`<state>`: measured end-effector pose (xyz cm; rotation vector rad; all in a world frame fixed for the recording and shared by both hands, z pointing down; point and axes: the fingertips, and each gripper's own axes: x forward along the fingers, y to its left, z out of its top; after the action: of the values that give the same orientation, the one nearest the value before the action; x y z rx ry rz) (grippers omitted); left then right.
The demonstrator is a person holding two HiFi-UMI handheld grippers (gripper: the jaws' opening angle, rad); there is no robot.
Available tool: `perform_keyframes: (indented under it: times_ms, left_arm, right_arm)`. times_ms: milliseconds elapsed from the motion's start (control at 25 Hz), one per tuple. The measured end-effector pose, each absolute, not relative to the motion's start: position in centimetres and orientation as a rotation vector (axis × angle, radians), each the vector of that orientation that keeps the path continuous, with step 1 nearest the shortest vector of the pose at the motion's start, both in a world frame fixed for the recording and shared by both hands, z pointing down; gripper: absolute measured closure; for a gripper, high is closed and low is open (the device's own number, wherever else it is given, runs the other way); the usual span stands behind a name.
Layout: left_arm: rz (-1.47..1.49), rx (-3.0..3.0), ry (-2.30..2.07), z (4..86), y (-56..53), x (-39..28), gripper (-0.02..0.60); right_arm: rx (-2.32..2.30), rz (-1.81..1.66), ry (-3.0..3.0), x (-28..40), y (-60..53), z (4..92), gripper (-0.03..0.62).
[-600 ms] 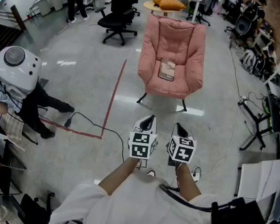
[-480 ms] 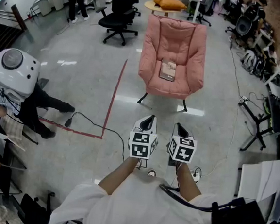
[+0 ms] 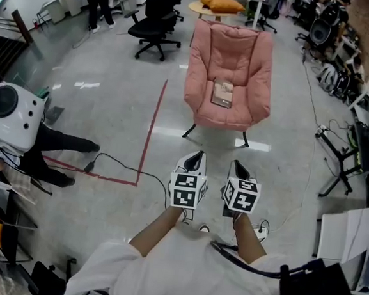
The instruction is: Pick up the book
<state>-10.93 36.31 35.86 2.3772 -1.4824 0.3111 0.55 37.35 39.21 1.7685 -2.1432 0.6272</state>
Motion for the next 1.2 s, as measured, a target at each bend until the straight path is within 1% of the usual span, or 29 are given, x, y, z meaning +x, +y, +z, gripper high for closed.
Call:
perform_keyframes:
  times_ms: [360, 600, 1200]
  left_arm:
    - [0.339, 2.365, -1.447, 37.3, 35.3, -12.8, 0.573]
    - [0.387, 2.352, -1.411, 39.0, 34.2, -12.4, 0.573]
    - [0.415, 2.350, -1.453, 39.0, 23.6, -9.5, 0.573]
  right_arm:
    - [1.835, 0.697, -2.060, 0.6, 37.1, 41.0, 0.564]
    - [1.842, 0.751, -2.011, 1.1, 36.6, 42.8, 0.563]
    - [1.782, 0.770, -2.045, 3.6, 25.3, 43.3, 0.564]
